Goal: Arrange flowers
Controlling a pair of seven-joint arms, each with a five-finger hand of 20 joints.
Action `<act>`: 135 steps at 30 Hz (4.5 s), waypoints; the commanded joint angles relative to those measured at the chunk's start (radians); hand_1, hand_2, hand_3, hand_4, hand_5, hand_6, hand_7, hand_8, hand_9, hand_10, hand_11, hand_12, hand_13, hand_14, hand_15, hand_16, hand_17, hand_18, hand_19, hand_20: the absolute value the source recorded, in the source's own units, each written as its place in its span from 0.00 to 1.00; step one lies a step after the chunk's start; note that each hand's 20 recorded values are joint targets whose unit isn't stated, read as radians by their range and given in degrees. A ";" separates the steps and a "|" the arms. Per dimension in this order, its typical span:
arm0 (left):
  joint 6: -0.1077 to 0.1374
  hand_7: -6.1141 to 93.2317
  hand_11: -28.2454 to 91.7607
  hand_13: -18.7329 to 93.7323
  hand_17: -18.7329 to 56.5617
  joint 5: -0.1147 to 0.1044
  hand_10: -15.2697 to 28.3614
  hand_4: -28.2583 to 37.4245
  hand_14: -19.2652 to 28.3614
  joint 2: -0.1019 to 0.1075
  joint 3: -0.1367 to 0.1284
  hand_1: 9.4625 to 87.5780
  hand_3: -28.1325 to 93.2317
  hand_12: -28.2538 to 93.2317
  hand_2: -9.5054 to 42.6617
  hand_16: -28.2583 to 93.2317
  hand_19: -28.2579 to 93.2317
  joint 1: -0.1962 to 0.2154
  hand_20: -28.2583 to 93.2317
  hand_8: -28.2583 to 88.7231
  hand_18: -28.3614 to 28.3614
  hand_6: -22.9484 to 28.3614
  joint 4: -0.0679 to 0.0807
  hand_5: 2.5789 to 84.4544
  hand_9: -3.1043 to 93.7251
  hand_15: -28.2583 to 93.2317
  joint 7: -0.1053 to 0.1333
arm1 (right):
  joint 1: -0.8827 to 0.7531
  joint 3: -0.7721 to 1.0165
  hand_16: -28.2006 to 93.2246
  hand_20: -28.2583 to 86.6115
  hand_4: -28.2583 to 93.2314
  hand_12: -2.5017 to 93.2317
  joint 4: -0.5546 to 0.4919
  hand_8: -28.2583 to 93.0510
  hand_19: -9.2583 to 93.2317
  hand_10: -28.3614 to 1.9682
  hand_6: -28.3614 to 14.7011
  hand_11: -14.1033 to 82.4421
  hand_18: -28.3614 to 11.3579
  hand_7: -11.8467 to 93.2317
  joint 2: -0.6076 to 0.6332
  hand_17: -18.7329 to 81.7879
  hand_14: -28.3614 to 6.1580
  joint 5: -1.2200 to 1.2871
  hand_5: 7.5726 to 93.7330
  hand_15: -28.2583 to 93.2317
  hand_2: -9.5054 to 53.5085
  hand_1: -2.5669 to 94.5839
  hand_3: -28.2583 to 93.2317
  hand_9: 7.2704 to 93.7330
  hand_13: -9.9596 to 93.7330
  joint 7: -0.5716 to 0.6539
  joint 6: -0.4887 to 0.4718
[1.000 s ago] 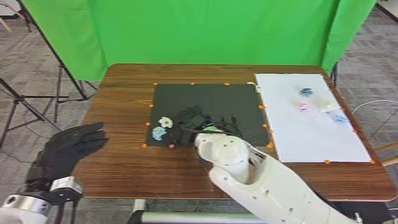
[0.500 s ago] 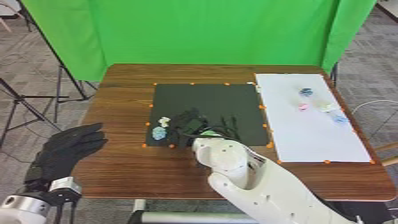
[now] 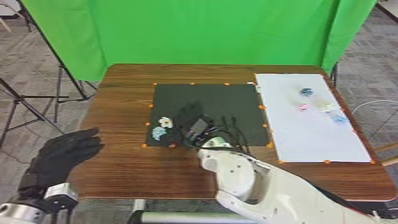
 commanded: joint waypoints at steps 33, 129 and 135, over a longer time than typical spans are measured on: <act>0.059 0.26 0.54 0.41 0.13 -0.025 0.87 0.19 1.00 0.050 0.047 0.23 0.91 0.32 0.25 0.12 0.72 0.031 0.32 0.15 0.90 0.70 -0.020 0.53 0.45 0.76 0.081 | -0.242 0.723 0.32 0.43 0.02 0.19 0.101 0.14 1.00 0.25 0.47 0.30 0.09 0.25 0.494 0.52 0.43 0.378 0.44 0.89 0.19 0.22 0.89 0.45 0.67 0.206 -0.188; 0.027 0.26 0.54 0.41 0.13 -0.023 0.87 0.19 1.00 0.066 0.095 0.23 0.92 0.32 0.26 0.12 0.72 -0.048 0.32 0.15 0.90 0.70 0.009 0.53 0.45 0.76 0.077 | -0.233 0.639 0.35 0.42 0.00 0.18 0.243 0.13 1.00 0.48 0.60 0.34 0.11 0.27 0.422 0.55 0.61 0.400 0.60 0.89 0.06 0.41 0.91 0.70 0.79 0.315 -0.161; 0.032 0.26 0.54 0.41 0.13 -0.026 0.87 0.19 1.00 0.066 0.098 0.23 0.92 0.32 0.26 0.12 0.72 -0.044 0.32 0.15 0.90 0.70 0.008 0.53 0.45 0.76 0.083 | -0.228 0.626 0.37 0.42 0.00 0.21 0.256 0.17 1.00 0.62 0.64 0.35 0.13 0.30 0.425 0.57 0.66 0.384 0.68 0.88 0.01 0.49 0.88 0.80 0.82 0.305 -0.125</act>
